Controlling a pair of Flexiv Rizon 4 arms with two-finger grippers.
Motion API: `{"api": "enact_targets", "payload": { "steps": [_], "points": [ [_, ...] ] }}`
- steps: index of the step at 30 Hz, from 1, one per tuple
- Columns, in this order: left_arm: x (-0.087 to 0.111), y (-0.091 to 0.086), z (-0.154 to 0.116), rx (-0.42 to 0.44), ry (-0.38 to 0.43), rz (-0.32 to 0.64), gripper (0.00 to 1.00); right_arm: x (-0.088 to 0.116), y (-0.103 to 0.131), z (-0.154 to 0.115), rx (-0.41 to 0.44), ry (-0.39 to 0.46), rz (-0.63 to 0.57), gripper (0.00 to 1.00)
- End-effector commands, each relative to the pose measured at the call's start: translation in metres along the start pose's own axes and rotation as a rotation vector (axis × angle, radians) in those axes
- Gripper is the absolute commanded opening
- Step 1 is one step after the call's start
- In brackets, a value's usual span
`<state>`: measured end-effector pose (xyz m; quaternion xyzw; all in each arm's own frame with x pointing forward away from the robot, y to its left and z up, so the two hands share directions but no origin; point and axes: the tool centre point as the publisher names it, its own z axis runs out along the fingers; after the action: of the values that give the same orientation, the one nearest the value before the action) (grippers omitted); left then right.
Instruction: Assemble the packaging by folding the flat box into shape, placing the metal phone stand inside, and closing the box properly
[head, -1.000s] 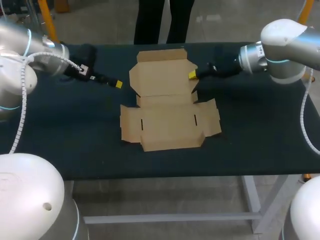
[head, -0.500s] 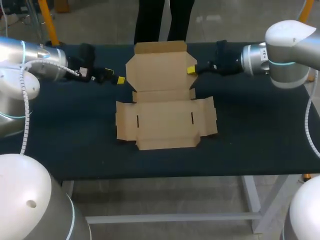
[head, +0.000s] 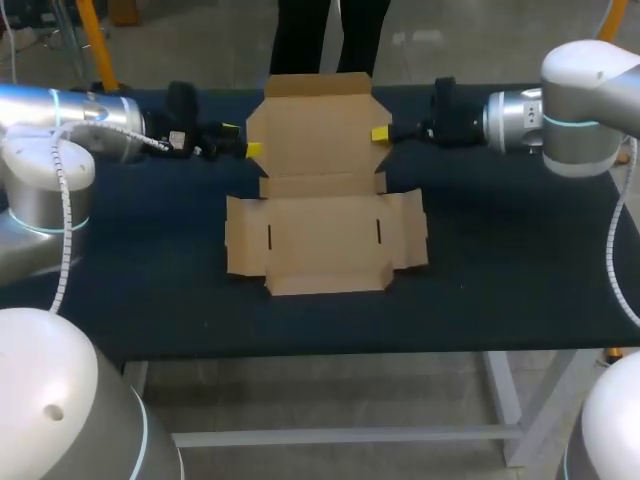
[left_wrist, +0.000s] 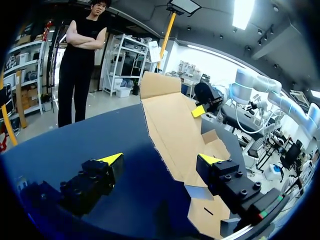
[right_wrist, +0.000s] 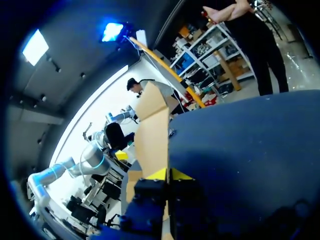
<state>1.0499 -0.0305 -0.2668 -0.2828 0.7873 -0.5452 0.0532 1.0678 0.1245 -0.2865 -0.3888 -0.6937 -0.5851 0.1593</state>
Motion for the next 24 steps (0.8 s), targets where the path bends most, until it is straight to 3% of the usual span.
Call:
{"api": "enact_targets", "payload": {
  "steps": [1,10,24],
  "points": [
    [-0.006,-0.003,0.009,0.013,0.017,0.008,1.00,-0.002,0.004,-0.002,-0.005,0.047,-0.015,0.00],
    [-0.001,-0.011,0.018,0.036,0.053,0.039,1.00,0.005,0.009,0.000,-0.015,0.066,-0.042,0.00],
    [0.005,-0.024,0.030,0.106,0.189,0.076,1.00,0.018,0.016,0.006,-0.036,0.098,-0.098,0.00]
  ]
}}
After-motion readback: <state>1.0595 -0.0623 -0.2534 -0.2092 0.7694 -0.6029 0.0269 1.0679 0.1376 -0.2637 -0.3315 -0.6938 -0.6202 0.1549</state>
